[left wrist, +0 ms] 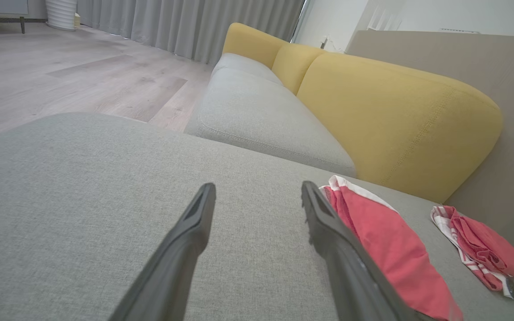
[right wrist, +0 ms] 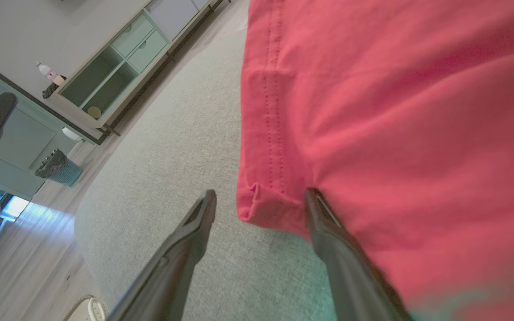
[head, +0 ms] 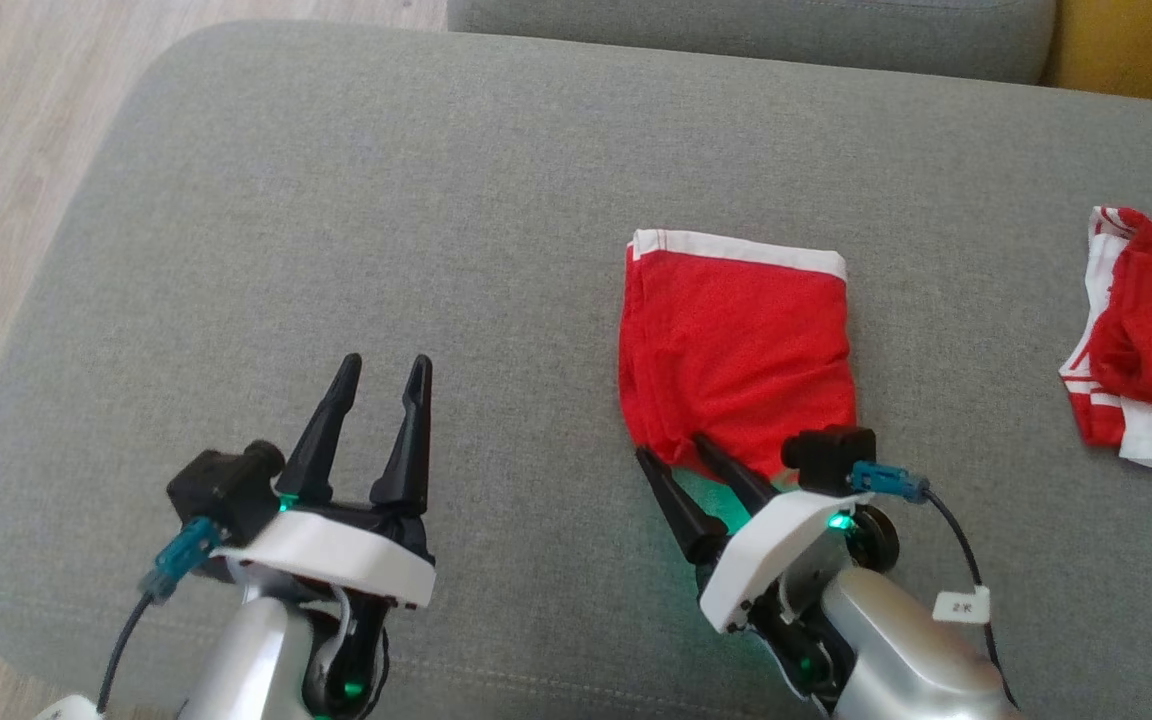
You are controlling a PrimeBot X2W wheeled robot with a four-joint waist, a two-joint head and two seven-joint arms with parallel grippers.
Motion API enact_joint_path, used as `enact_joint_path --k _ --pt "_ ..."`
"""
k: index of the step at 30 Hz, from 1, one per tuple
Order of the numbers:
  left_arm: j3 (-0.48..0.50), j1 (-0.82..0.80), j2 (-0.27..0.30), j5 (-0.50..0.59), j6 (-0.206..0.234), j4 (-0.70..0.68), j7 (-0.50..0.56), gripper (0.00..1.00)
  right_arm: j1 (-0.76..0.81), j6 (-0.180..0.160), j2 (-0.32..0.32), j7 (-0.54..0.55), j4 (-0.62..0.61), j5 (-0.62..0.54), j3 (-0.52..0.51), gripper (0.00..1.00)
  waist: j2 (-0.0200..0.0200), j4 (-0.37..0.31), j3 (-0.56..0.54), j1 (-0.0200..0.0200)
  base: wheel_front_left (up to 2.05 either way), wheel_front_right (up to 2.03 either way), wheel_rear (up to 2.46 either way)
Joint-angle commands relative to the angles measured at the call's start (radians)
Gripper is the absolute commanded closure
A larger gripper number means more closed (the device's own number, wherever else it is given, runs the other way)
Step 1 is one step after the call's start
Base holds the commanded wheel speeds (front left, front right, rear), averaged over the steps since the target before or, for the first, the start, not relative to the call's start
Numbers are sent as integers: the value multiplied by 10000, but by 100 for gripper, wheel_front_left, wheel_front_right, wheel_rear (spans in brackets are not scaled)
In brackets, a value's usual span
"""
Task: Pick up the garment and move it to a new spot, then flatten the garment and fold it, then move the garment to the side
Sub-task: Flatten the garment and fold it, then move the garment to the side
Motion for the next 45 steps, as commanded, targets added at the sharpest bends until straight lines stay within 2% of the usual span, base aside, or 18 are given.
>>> enact_joint_path --k 1,6,11,15,19,24,30,37,45 --pt "235 -308 76 -43 31 -295 -122 0 -456 35 122 -19 -167 78 170 0 0 -30 2 0 0 0 0" --pt "315 -317 76 -29 49 -297 -122 0 -712 35 122 -308 -171 64 99 0 0 -217 -67 0 0 0 0" --pt "410 -277 76 -46 33 -401 -122 0 -930 35 -1 -1009 -453 -564 -708 0 0 -517 -327 0 0 0 0" --pt "521 -220 76 -152 68 -572 -122 0 -859 35 -530 -1427 -1008 -1746 -1644 0 0 -784 -560 0 0 0 0" --pt "583 -153 76 -136 95 -712 -122 0 -465 35 -916 -1624 -1733 -3480 -2933 0 0 -1030 -707 0 0 0 0" --pt "666 -104 76 -55 90 -796 -122 0 525 35 -634 -1626 -2856 -5052 -4634 0 0 -1251 -731 0 0 0 0" --pt "656 48 76 112 24 -687 -122 0 1760 35 -121 -1519 -4010 -6080 -5847 0 0 -1380 -711 0 0 0 0" --pt "778 263 76 199 -76 -610 -122 0 2477 35 100 -1458 -4480 -6589 -6126 0 0 -1489 -713 0 0 0 0" --pt "844 172 76 65 -88 -823 -122 0 2365 35 119 -1254 -4652 -6343 -6067 0 0 -1407 -505 0 0 0 0"
